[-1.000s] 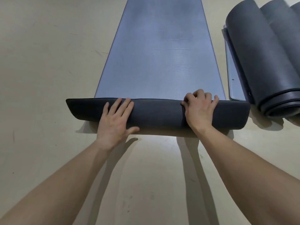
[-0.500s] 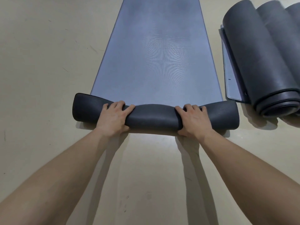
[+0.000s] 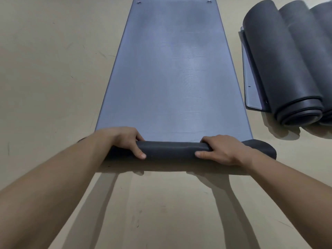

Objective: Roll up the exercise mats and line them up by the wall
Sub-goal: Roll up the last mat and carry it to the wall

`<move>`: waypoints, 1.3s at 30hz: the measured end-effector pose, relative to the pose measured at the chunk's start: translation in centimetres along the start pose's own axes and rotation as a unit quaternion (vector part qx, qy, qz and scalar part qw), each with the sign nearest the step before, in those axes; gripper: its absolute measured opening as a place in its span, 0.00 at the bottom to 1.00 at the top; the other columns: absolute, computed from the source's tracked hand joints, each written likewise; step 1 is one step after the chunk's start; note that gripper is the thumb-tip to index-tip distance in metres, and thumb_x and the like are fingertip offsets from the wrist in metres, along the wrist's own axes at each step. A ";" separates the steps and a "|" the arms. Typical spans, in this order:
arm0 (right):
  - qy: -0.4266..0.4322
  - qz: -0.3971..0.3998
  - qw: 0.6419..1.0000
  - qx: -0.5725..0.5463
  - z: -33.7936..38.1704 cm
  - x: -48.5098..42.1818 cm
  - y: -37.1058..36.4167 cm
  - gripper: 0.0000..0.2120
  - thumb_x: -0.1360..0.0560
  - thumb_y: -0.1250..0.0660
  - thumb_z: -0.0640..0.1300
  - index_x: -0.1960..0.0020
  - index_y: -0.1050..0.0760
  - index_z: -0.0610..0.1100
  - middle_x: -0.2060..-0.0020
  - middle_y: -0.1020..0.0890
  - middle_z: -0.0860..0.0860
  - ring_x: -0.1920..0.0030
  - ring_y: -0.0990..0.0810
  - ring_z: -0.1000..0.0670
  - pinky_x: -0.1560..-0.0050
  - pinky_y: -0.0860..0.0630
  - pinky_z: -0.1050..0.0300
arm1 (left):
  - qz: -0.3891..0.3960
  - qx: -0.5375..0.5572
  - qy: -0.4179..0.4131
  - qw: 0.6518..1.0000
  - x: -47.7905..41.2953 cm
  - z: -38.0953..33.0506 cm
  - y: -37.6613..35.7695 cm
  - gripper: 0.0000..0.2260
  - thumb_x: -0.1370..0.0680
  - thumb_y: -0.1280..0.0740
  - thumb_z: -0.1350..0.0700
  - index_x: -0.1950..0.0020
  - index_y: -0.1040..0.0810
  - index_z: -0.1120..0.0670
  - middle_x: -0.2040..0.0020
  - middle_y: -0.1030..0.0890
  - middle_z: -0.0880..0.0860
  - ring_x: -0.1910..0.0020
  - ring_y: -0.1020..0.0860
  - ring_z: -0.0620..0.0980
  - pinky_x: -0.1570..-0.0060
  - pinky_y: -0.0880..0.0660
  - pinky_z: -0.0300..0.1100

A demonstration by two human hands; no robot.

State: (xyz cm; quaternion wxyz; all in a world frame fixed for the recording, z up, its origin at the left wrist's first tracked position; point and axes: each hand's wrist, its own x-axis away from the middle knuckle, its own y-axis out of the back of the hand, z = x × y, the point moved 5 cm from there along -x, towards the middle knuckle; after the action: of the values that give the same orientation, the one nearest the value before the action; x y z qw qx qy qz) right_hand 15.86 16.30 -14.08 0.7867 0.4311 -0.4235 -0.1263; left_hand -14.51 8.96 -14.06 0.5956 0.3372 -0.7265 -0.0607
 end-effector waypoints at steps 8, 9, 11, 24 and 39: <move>-0.033 0.000 0.999 -0.043 -1.2 -3.3 3.0 0.24 0.23 0.45 0.75 0.51 0.25 0.56 0.54 0.20 0.54 0.55 0.22 0.52 0.51 0.30 0.51 | -0.367 -0.251 -0.076 0.892 2.9 -2.6 0.2 0.19 0.19 0.33 0.42 0.32 0.28 0.49 0.37 0.20 0.52 0.45 0.21 0.56 0.44 0.28 0.51; -0.041 -0.006 0.999 -0.025 -1.3 -3.5 3.3 0.25 0.24 0.46 0.76 0.51 0.25 0.56 0.52 0.19 0.53 0.54 0.23 0.50 0.51 0.31 0.51 | -0.424 -0.282 -0.111 0.853 3.4 -3.4 -1.2 0.16 0.19 0.31 0.49 0.34 0.26 0.51 0.38 0.20 0.54 0.47 0.21 0.58 0.47 0.26 0.52; -0.062 -0.046 0.995 0.063 -1.2 -3.9 3.9 0.28 0.24 0.47 0.77 0.47 0.25 0.55 0.48 0.19 0.50 0.49 0.23 0.47 0.48 0.33 0.49 | -0.488 -0.264 -0.130 0.822 3.5 -4.2 -3.5 0.17 0.19 0.31 0.54 0.32 0.26 0.55 0.35 0.21 0.59 0.42 0.21 0.62 0.44 0.23 0.55; -0.048 -0.248 0.945 0.207 0.8 -2.6 -1.2 0.55 0.34 0.34 0.77 0.19 0.43 0.45 0.24 0.35 0.43 0.22 0.39 0.39 0.21 0.58 0.31 | -0.340 -0.251 -0.086 0.902 -2.5 -3.5 -0.6 0.45 0.28 0.30 0.35 0.19 0.44 0.54 0.21 0.36 0.54 0.22 0.38 0.55 0.21 0.46 0.50; -0.029 -0.009 0.999 -0.017 1.0 -5.6 5.8 0.38 0.35 0.21 0.59 0.28 0.26 0.53 0.38 0.20 0.52 0.42 0.22 0.48 0.41 0.23 0.50 | -0.281 -0.208 -0.053 0.935 -1.7 -3.9 2.7 0.37 0.35 0.28 0.32 0.29 0.32 0.40 0.43 0.22 0.45 0.49 0.23 0.48 0.52 0.29 0.45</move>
State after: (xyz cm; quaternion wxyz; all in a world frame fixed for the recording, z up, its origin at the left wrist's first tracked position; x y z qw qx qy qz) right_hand 10.73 22.38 -12.39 0.7802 0.4175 -0.4398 -0.1536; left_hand -12.05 13.22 -13.02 0.5716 0.3921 -0.6041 -0.3932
